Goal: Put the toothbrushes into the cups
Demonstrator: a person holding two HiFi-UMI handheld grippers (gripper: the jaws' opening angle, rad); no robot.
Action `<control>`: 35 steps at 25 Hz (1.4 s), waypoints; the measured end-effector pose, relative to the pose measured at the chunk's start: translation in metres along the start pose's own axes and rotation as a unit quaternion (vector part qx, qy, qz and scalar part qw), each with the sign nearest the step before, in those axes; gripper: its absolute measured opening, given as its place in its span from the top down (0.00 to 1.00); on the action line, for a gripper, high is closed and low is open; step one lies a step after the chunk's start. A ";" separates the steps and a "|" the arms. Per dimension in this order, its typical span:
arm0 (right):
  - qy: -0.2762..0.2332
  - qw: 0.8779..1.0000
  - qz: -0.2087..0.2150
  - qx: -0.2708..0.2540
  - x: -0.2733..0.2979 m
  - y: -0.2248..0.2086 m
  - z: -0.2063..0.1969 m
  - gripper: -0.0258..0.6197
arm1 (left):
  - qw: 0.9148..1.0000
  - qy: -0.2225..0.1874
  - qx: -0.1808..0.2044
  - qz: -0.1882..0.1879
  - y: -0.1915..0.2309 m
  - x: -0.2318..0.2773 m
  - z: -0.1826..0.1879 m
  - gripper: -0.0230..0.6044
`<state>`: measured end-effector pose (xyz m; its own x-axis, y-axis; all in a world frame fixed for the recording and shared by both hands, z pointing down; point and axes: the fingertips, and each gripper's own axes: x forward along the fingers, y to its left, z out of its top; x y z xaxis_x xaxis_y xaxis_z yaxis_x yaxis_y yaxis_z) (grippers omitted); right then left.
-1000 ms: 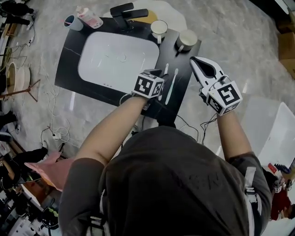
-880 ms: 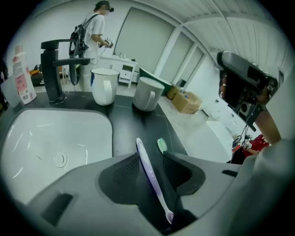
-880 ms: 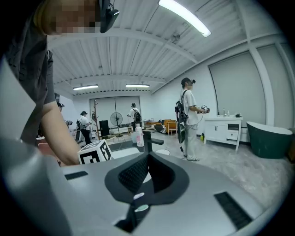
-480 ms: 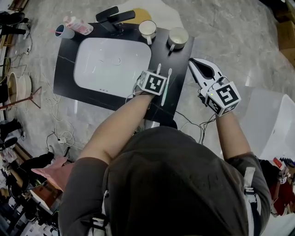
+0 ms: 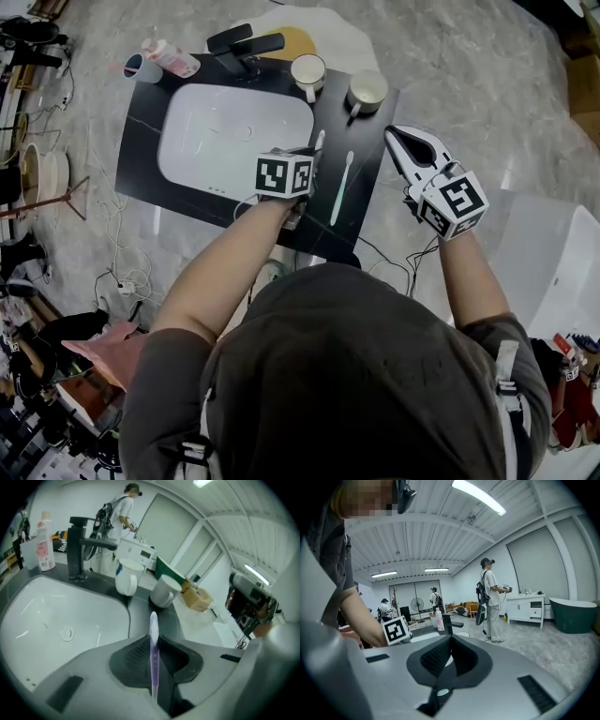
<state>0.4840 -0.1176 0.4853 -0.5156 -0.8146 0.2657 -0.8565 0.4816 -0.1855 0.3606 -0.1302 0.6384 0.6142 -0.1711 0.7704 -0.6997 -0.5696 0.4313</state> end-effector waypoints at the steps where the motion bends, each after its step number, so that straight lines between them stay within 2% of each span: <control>1: 0.000 1.000 0.001 0.000 0.001 -0.001 0.001 0.97 | 1.000 -0.024 -0.006 -0.009 -0.001 -0.011 0.013 0.87; 4: -0.004 1.000 0.003 -0.002 0.006 -0.002 0.007 0.97 | 0.994 -0.104 -0.021 -0.028 0.003 -0.045 0.059 0.87; 6: -0.007 1.000 0.004 -0.006 0.008 -0.003 0.010 0.97 | 0.986 -0.162 -0.023 -0.037 0.007 -0.065 0.094 0.87; 10: -0.012 1.000 0.001 -0.009 0.008 -0.008 0.015 0.97 | 0.960 -0.273 -0.014 -0.054 0.013 -0.095 0.158 0.87; 14: -0.011 1.000 -0.004 -0.010 0.008 -0.015 0.016 0.97 | 0.936 -0.346 0.001 -0.061 0.022 -0.107 0.206 0.87; 18: -0.006 1.000 -0.013 -0.006 0.007 -0.027 0.012 0.97 | 0.919 -0.388 0.007 -0.065 0.033 -0.104 0.240 0.87; 23: 0.000 1.000 -0.029 -0.002 0.008 -0.043 0.005 0.97 | 0.909 -0.413 0.004 -0.060 0.052 -0.090 0.254 0.87; 29: 0.008 0.999 -0.038 -0.003 0.014 -0.052 0.003 0.97 | 0.888 -0.455 -0.017 -0.060 0.075 -0.083 0.276 0.87; 31: 0.010 0.999 -0.040 -0.003 0.017 -0.055 0.002 0.97 | 0.887 -0.458 -0.015 -0.064 0.080 -0.076 0.281 0.87; 35: 0.015 0.999 -0.044 -0.002 0.021 -0.057 -0.001 0.97 | 0.889 -0.450 0.002 -0.084 0.074 -0.057 0.278 0.87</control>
<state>0.5221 -0.1616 0.5026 -0.4393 -0.8432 0.3098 -0.8983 0.4102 -0.1573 0.3753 -0.3858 0.4963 0.7540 -0.6569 0.0065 -0.5708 -0.6502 0.5014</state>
